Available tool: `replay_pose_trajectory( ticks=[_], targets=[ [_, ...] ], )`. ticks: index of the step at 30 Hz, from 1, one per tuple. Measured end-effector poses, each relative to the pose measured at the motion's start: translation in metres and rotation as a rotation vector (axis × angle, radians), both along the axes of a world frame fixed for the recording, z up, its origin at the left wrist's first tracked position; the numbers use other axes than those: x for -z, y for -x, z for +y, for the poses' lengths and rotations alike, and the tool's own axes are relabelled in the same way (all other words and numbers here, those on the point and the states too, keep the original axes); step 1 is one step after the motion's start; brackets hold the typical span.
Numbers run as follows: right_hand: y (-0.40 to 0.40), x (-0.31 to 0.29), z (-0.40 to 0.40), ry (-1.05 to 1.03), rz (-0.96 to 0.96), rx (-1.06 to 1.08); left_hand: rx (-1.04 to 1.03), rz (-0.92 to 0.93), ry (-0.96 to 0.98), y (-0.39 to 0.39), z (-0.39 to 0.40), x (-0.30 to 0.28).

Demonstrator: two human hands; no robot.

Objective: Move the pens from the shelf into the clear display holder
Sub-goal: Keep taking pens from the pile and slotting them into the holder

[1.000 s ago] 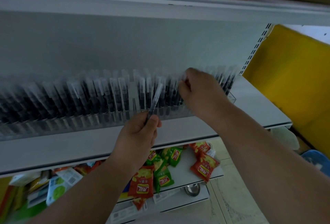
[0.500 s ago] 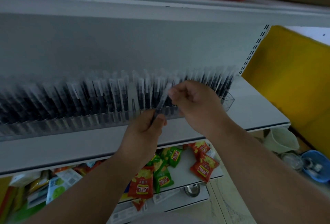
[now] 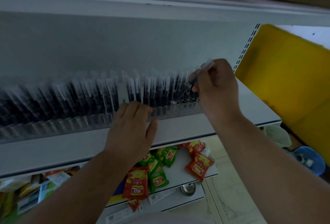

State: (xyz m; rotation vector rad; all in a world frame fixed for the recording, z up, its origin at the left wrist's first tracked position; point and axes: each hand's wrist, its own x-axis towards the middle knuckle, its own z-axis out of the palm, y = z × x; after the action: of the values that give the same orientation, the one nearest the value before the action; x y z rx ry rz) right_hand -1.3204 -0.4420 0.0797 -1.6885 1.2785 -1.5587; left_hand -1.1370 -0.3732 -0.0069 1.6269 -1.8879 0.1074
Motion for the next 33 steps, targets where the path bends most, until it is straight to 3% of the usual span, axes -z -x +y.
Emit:
replay_pose_trajectory(
  ticks=[5,12,15,26,33],
  targets=[
    [-0.009,0.005,-0.008,0.058,0.278,-0.068,-0.043,-0.178,0.002,0.001,-0.001,0.008],
    [-0.01,0.007,-0.014,0.166,0.446,-0.056,-0.051,-0.173,0.026,0.0,0.0,0.014],
    [-0.012,0.02,-0.018,0.088,0.551,-0.095,-0.05,-0.156,0.061,0.0,-0.001,0.015],
    [-0.017,0.049,-0.014,-0.024,0.492,-0.062,-0.061,-0.153,0.091,0.001,-0.002,0.016],
    [-0.011,0.048,0.0,-0.083,0.556,-0.055,-0.053,-0.158,0.05,0.0,0.0,0.017]
  ],
)
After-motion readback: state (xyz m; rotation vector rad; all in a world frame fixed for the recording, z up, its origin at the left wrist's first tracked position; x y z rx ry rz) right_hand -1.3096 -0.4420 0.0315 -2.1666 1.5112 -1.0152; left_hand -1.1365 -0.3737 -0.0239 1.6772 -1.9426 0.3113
